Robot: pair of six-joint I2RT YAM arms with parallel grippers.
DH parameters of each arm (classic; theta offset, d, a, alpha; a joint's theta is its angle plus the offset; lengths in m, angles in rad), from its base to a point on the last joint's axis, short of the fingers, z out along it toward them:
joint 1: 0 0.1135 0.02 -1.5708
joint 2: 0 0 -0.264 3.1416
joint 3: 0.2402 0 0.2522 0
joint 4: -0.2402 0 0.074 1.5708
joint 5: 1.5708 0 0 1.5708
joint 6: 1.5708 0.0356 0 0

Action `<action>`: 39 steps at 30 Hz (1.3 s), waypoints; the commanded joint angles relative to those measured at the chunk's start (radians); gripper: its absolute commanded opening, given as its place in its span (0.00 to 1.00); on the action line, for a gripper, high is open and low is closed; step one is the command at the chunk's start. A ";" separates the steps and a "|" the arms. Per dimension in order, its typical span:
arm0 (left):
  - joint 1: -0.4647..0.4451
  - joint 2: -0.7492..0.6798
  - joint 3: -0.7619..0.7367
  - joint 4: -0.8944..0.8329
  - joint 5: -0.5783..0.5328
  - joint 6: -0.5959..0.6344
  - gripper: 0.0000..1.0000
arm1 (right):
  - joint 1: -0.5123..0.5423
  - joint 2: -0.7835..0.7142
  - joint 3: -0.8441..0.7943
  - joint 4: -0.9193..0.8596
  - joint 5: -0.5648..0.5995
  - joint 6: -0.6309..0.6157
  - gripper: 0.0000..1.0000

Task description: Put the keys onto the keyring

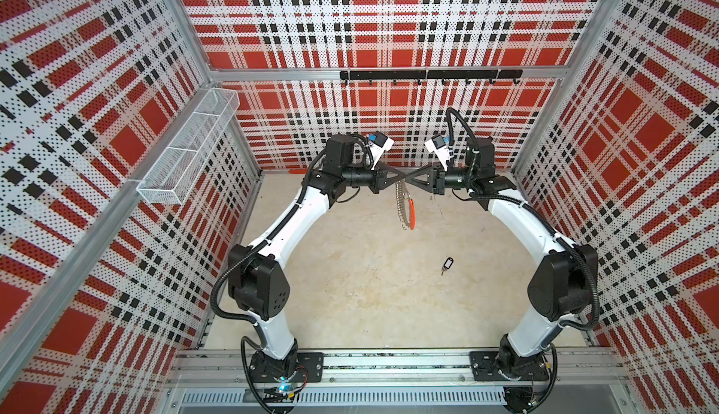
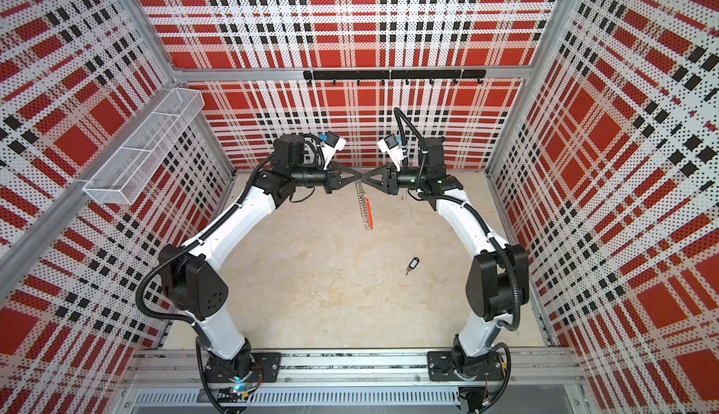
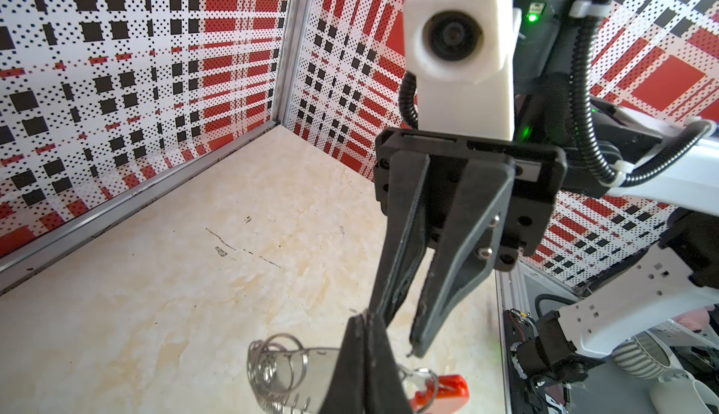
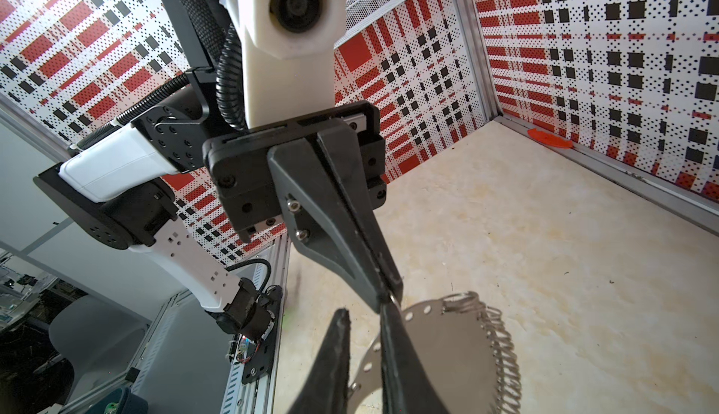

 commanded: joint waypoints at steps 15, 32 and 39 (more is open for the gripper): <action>0.001 -0.014 0.034 -0.003 0.042 0.015 0.00 | -0.029 0.005 -0.030 0.063 -0.010 0.018 0.22; -0.001 -0.030 0.065 -0.004 0.043 -0.004 0.00 | 0.009 0.057 0.000 0.119 -0.051 0.075 0.17; -0.005 -0.027 0.051 -0.004 0.044 -0.004 0.00 | 0.006 0.033 -0.026 0.204 -0.048 0.128 0.19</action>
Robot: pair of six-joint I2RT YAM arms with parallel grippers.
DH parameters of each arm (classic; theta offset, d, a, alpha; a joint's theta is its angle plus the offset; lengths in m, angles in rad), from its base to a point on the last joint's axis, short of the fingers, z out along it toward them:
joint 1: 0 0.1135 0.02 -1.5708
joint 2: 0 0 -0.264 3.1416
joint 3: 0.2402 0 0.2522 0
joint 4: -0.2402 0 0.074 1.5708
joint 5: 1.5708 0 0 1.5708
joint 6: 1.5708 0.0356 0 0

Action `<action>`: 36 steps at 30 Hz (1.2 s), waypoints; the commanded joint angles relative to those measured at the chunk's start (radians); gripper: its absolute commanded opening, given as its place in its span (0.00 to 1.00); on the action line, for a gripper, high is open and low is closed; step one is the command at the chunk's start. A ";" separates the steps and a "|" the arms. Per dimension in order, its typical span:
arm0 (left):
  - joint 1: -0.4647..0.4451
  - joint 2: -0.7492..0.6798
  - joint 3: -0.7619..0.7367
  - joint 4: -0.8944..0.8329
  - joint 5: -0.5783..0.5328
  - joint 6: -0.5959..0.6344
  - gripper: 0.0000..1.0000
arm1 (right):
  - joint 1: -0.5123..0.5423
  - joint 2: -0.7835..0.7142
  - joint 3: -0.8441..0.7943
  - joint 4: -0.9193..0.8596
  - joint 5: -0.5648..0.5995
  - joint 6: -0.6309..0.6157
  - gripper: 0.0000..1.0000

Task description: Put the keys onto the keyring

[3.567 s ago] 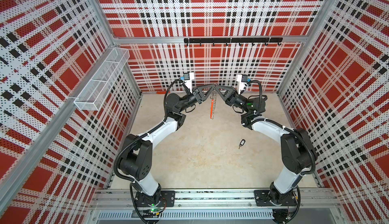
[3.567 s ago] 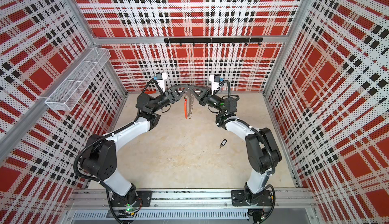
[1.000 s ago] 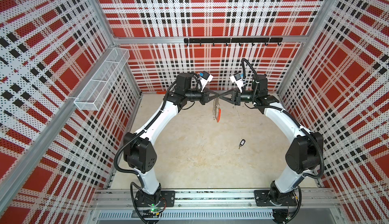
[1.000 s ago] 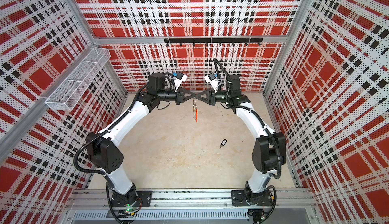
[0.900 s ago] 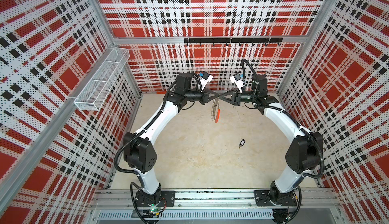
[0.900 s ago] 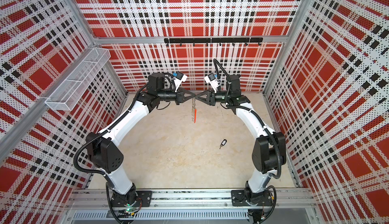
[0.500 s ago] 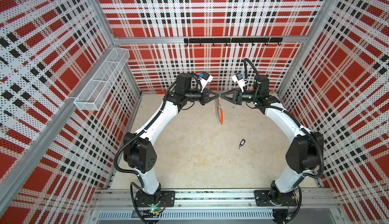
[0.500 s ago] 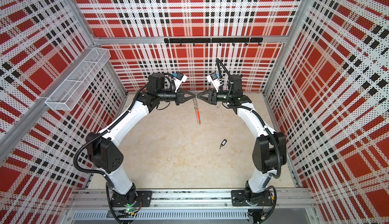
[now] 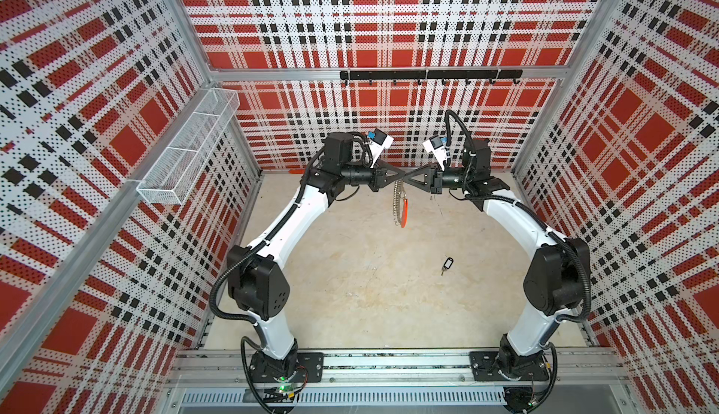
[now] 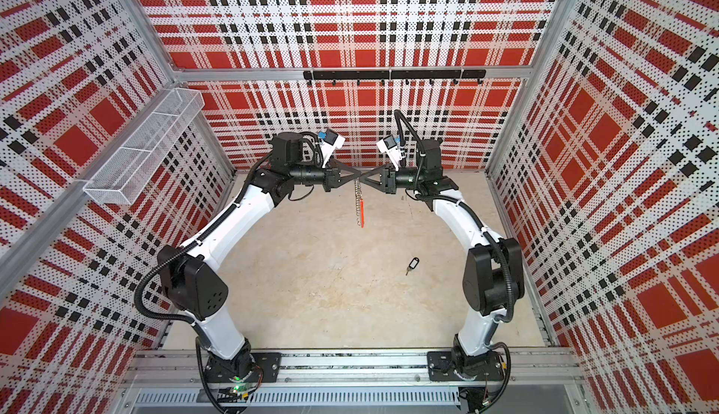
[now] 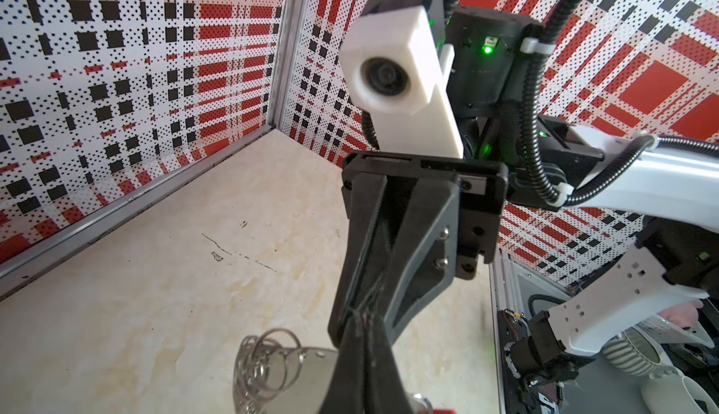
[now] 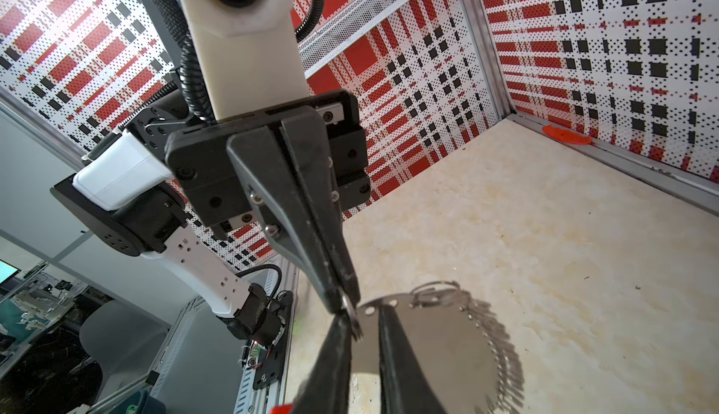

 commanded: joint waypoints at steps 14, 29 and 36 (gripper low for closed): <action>-0.003 -0.031 0.008 0.015 0.035 0.004 0.00 | -0.011 -0.016 -0.018 0.116 -0.011 0.055 0.17; 0.015 -0.018 0.016 0.094 0.006 -0.086 0.31 | 0.000 -0.014 -0.067 0.289 0.035 0.174 0.00; 0.111 -0.234 -0.455 0.827 -0.209 -0.556 0.47 | 0.014 -0.043 -0.323 1.024 0.276 0.527 0.00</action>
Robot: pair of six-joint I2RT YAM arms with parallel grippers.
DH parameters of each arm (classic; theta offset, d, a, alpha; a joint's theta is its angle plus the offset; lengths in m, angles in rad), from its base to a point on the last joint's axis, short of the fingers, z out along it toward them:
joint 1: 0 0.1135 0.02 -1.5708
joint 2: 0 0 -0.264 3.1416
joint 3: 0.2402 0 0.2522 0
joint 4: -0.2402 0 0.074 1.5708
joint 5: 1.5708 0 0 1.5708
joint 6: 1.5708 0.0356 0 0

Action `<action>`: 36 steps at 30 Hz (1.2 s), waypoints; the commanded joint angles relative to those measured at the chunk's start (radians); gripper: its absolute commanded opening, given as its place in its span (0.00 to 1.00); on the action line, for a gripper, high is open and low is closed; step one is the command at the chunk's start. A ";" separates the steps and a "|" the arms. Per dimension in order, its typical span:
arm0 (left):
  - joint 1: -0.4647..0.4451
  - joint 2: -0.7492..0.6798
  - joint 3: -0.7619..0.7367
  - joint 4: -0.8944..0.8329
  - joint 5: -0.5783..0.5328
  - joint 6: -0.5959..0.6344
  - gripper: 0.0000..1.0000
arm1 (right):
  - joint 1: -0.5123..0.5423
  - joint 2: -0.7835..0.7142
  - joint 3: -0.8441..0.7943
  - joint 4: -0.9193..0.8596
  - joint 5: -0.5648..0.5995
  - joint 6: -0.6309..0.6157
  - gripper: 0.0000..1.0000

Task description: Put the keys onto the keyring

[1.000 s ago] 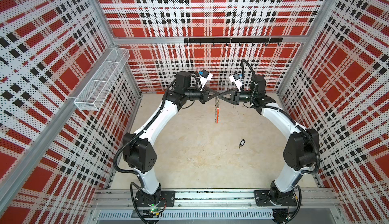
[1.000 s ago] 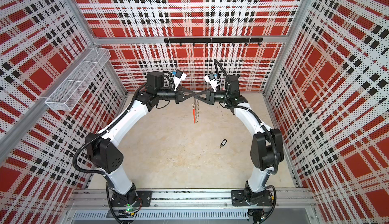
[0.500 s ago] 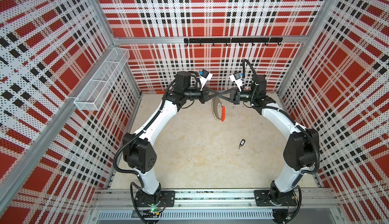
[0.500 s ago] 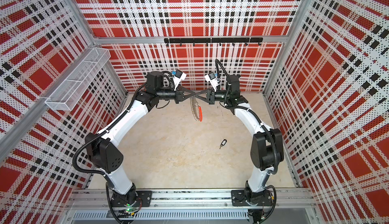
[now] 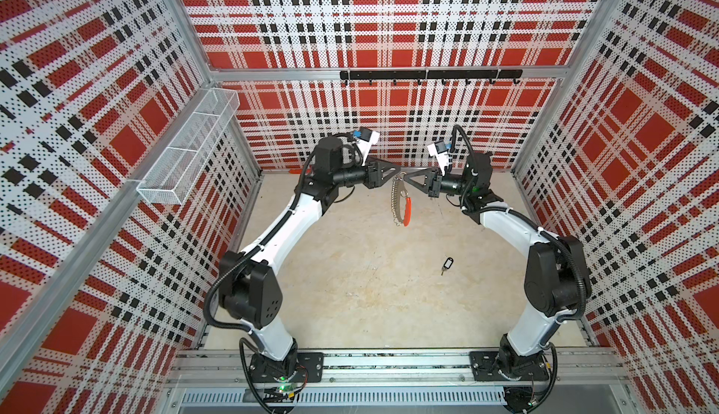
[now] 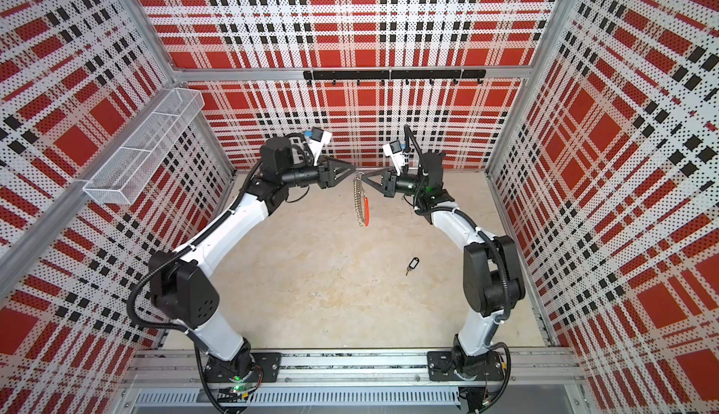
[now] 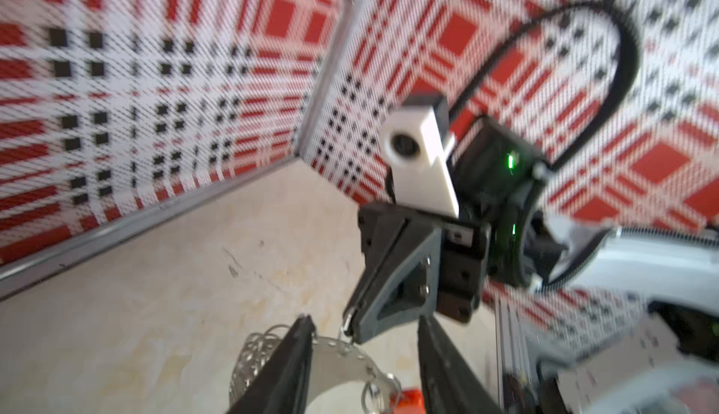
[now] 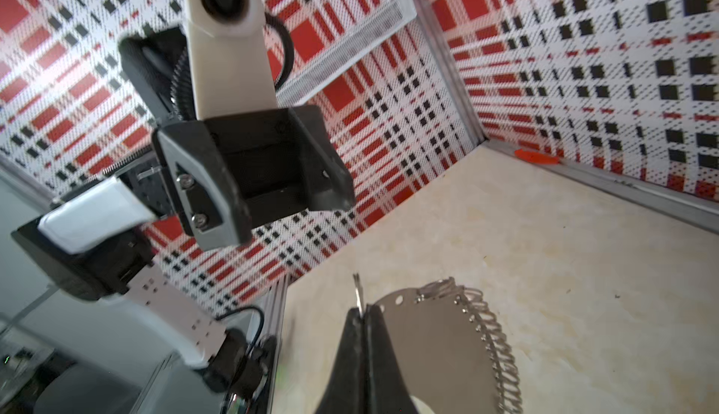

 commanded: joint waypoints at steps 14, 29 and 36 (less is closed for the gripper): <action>0.021 -0.078 -0.265 0.701 -0.082 -0.399 0.49 | 0.069 0.109 -0.004 0.988 0.224 0.593 0.00; -0.061 0.045 -0.164 0.872 -0.016 -0.491 0.38 | 0.085 0.134 0.028 1.055 0.301 0.677 0.00; -0.071 0.062 -0.149 0.915 -0.015 -0.513 0.38 | 0.095 0.132 0.025 1.055 0.309 0.679 0.00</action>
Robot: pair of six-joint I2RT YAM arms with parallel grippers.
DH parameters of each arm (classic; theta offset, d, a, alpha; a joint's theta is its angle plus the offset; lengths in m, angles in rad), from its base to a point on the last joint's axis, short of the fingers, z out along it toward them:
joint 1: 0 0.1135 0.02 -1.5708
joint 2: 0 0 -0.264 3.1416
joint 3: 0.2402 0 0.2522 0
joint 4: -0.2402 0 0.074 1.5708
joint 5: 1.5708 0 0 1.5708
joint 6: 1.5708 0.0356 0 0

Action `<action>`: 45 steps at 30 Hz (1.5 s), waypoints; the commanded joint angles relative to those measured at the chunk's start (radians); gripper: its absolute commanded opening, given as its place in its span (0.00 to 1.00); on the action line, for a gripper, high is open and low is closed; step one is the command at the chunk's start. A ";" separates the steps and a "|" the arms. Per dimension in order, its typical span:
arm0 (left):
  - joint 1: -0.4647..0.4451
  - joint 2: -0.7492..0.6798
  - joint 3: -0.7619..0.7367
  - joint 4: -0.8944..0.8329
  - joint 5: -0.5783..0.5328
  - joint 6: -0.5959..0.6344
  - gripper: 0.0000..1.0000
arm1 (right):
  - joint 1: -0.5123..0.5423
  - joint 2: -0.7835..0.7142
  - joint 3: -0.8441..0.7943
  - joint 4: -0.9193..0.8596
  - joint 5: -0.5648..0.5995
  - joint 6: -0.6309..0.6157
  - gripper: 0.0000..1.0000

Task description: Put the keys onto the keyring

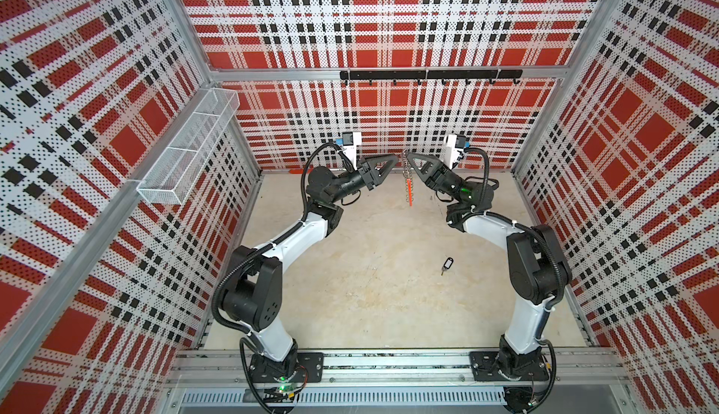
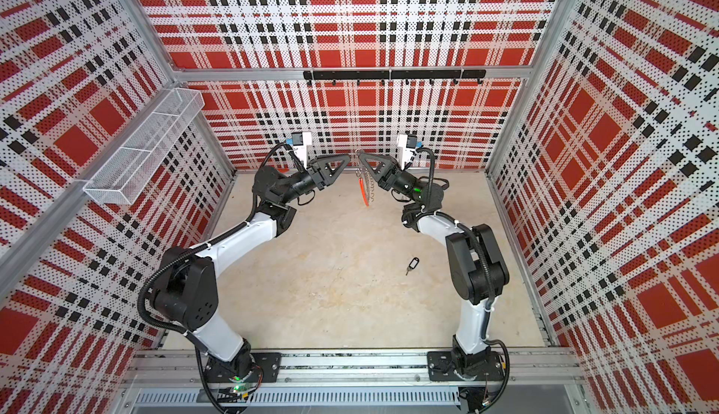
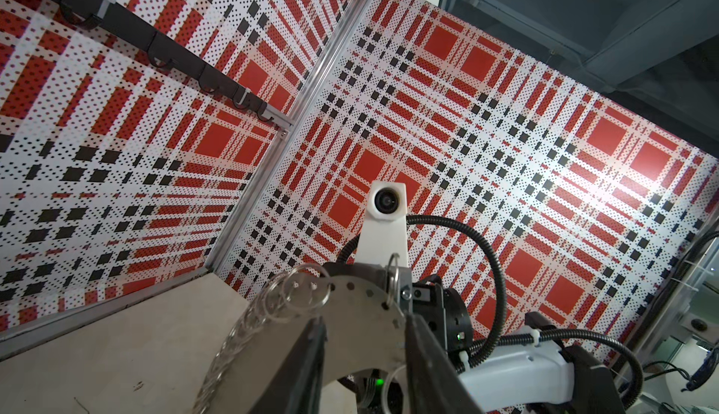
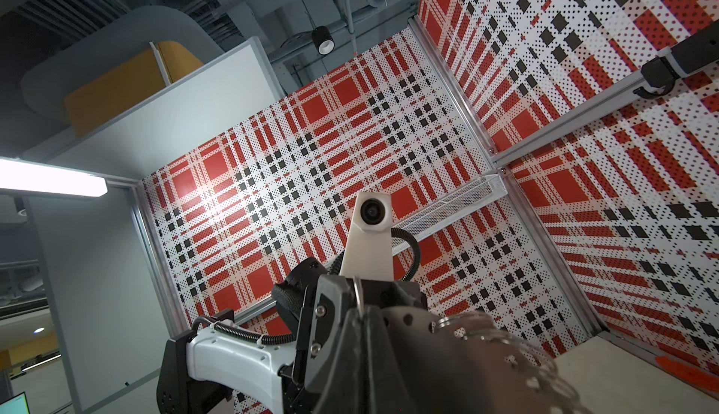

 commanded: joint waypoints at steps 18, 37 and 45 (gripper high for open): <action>-0.033 0.040 0.071 0.066 0.014 -0.011 0.26 | 0.020 -0.004 0.023 0.092 0.018 0.021 0.00; -0.045 0.067 0.091 0.053 0.014 -0.004 0.12 | 0.021 -0.008 0.024 0.081 0.001 0.016 0.00; -0.045 0.051 0.086 0.022 -0.009 0.027 0.00 | 0.022 -0.009 0.024 0.075 0.003 0.017 0.00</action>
